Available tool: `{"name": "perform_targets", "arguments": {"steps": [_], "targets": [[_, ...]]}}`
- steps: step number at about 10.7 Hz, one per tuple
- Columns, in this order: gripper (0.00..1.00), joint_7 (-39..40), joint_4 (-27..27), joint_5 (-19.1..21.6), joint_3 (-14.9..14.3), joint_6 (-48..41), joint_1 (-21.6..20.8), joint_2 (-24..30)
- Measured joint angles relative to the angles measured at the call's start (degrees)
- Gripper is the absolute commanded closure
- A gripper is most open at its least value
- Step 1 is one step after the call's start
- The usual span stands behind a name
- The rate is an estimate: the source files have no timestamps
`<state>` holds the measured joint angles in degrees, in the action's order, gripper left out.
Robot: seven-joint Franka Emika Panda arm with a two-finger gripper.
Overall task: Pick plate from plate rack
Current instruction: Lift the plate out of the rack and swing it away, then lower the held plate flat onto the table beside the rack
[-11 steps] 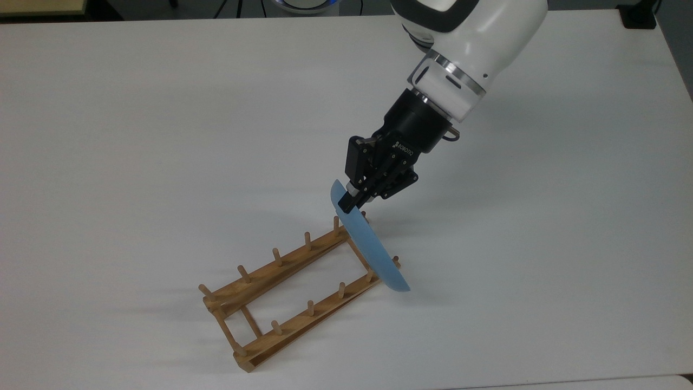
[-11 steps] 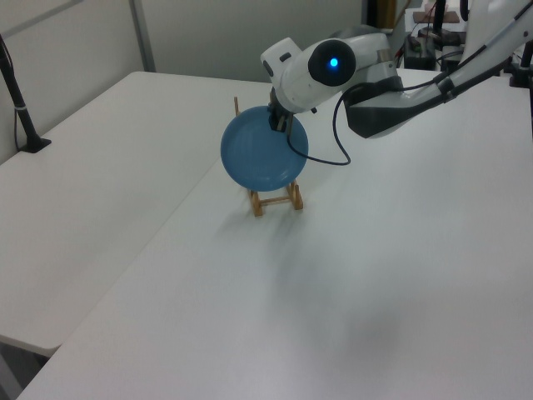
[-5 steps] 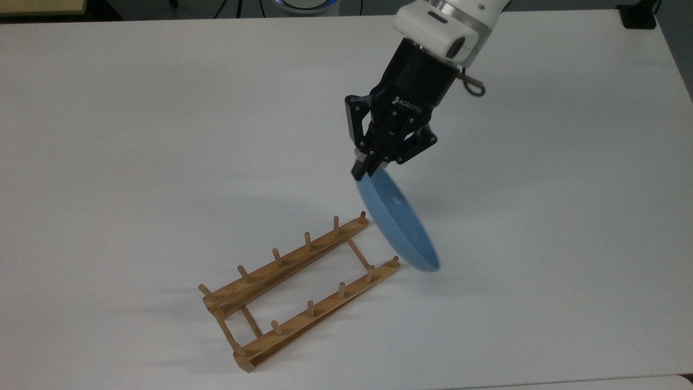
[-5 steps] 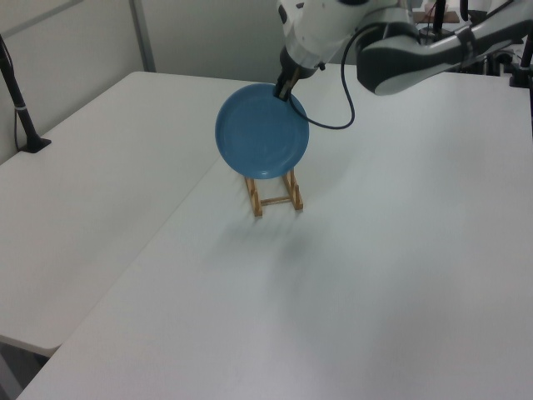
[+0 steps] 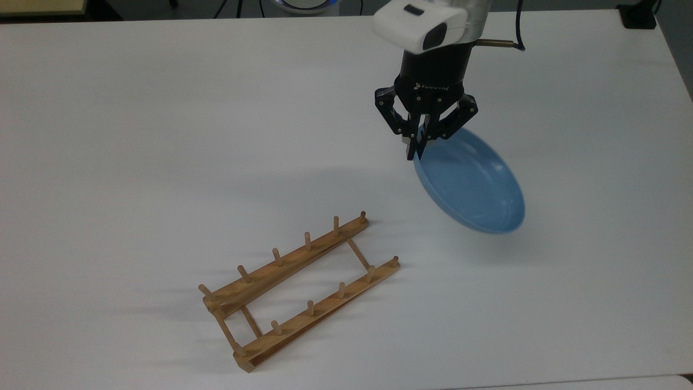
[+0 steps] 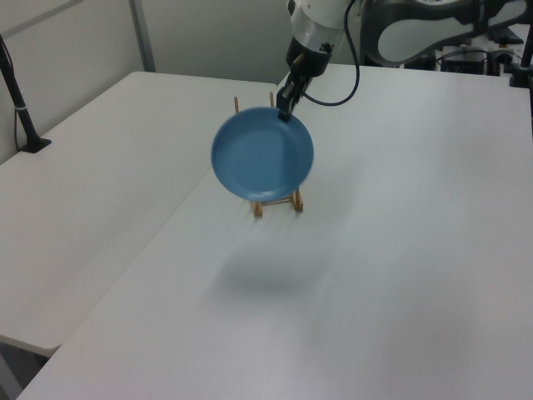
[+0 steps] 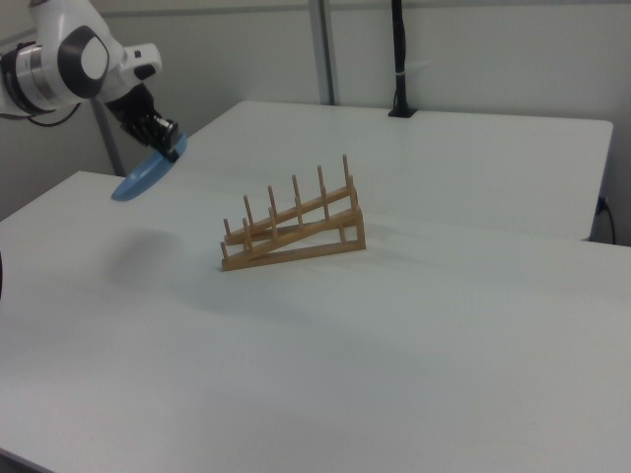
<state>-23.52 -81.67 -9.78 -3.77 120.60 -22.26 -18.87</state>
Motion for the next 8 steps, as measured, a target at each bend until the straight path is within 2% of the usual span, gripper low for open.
{"name": "perform_targets", "arguments": {"steps": [2,3,5,6,8], "targets": [[0.94,6.9,-1.3,8.1,-0.1,-6.7,0.9,0.1],[0.94,10.7,-2.6,10.5,-0.6,-9.4,1.7,0.1],[0.94,18.7,-6.3,15.4,-3.7,-12.3,3.3,0.1],[0.94,22.8,-8.6,17.3,-5.4,-12.6,4.6,0.1],[0.94,29.9,-13.2,18.3,-6.9,-12.7,8.0,-0.1]]}}
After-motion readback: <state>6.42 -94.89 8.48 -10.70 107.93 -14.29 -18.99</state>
